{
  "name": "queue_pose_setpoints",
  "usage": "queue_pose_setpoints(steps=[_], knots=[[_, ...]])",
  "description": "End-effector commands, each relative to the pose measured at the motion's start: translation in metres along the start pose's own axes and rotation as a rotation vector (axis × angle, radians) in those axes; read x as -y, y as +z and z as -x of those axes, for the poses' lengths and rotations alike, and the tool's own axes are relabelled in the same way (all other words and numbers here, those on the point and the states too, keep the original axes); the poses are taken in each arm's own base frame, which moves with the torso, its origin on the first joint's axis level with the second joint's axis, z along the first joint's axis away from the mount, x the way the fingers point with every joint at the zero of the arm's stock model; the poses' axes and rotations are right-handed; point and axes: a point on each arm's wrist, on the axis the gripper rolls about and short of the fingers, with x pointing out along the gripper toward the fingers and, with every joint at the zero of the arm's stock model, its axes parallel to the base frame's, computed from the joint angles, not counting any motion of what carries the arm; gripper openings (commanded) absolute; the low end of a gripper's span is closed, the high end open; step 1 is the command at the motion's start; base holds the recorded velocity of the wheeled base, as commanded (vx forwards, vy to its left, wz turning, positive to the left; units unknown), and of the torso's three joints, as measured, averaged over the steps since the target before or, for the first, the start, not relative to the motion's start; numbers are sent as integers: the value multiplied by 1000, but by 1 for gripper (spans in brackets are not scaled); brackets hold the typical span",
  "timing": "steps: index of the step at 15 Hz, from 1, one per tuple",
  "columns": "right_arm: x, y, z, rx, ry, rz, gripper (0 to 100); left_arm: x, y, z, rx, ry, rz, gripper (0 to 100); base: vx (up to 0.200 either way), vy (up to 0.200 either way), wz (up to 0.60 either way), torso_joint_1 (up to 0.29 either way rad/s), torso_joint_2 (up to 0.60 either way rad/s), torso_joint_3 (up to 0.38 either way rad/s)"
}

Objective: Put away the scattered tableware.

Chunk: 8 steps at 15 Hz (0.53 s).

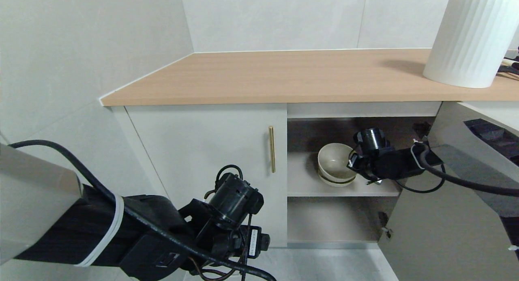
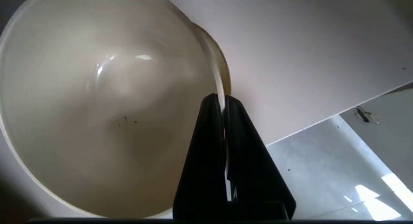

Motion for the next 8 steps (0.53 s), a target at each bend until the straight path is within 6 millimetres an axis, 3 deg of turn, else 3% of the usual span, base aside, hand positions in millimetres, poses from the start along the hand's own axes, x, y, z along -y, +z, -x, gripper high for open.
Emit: queue_pose_setpoints(steps=[1,8], knots=[[0,-1,-4,-1,-4,0,0,0,0,0,-1,1,0,100,0,0,0,0,0,0],[1,-5,-10,3,-19,4,0,0,0,-1,-2,1,0,100,0,0,0,0,0,0]])
